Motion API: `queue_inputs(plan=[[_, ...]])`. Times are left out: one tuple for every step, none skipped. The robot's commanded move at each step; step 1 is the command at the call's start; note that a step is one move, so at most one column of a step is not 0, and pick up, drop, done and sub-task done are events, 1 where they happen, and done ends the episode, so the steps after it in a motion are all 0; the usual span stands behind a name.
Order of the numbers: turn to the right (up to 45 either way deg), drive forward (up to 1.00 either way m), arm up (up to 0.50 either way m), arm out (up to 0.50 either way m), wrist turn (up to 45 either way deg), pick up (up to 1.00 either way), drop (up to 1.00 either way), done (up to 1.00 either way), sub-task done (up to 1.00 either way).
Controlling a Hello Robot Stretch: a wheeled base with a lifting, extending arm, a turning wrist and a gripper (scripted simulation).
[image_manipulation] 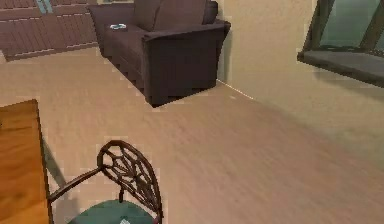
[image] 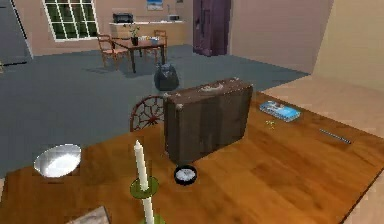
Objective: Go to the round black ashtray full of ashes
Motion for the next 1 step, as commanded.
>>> queue_inputs(plan=[[0.0,0.0,0.0,0.0,0.0,0.0,0.0,1.0,0.0]])
